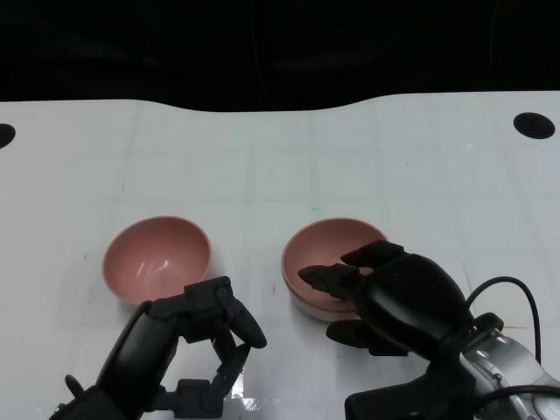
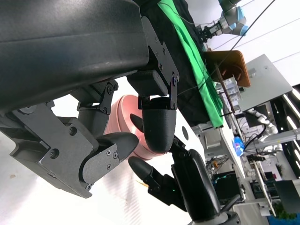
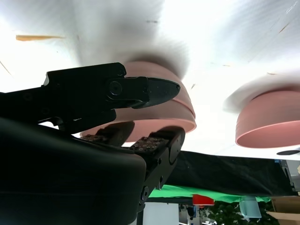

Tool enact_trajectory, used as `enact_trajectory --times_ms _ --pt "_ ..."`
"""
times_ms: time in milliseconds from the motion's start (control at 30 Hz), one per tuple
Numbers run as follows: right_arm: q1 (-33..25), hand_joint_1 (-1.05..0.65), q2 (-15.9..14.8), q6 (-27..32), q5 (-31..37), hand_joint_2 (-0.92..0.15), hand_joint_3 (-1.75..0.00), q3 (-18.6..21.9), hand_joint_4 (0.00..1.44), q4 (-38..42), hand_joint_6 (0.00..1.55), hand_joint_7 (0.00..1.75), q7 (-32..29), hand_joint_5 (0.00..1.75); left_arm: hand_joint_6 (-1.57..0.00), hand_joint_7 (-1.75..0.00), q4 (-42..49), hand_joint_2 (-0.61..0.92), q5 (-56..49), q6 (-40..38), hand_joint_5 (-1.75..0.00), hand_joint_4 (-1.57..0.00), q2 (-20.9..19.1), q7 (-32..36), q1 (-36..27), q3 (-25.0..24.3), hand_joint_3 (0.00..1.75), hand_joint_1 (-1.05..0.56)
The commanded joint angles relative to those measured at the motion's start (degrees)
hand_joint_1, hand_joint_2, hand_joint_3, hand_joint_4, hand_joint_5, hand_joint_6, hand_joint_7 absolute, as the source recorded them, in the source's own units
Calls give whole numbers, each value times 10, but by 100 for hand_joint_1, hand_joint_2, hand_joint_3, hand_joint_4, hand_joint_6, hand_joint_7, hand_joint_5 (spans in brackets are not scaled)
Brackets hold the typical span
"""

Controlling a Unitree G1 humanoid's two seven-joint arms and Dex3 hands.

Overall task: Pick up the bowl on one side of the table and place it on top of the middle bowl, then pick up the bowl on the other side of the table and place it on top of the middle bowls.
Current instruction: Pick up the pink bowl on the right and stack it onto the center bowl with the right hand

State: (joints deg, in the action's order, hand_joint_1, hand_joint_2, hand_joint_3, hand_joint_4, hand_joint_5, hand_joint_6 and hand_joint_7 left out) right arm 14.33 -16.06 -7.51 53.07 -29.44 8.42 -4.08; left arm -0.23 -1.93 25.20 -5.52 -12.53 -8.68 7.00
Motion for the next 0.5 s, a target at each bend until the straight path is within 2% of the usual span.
enact_trajectory --times_ms 33,100,167,267,500 --pt "-16 -76 -11 -2 -10 -92 -40 13 13 -31 31 0 -6 33 -74 -127 0 44 -2 5 -157 -75 -6 1 0 -1 116 -18" --pt "-24 -75 -14 -4 -15 -92 -40 19 4 -45 30 0 -8 47 -74 -127 3 45 -1 7 -157 -75 -6 0 1 -1 116 -17" --pt "-31 -74 -19 -6 -19 -92 -41 26 1 -60 29 0 -7 53 -74 -127 2 44 -3 7 -157 -76 -6 2 1 -2 116 -17" --pt "-45 -74 -25 -9 -27 -92 -42 40 0 -82 27 0 -5 54 -74 -127 0 44 -3 4 -157 -76 -7 1 1 -2 117 -16" --pt "-89 -67 -38 -62 -63 -92 -34 79 0 -123 36 4 -53 75 -74 -127 -3 44 -7 4 -156 -76 -8 2 -2 -2 118 -16"
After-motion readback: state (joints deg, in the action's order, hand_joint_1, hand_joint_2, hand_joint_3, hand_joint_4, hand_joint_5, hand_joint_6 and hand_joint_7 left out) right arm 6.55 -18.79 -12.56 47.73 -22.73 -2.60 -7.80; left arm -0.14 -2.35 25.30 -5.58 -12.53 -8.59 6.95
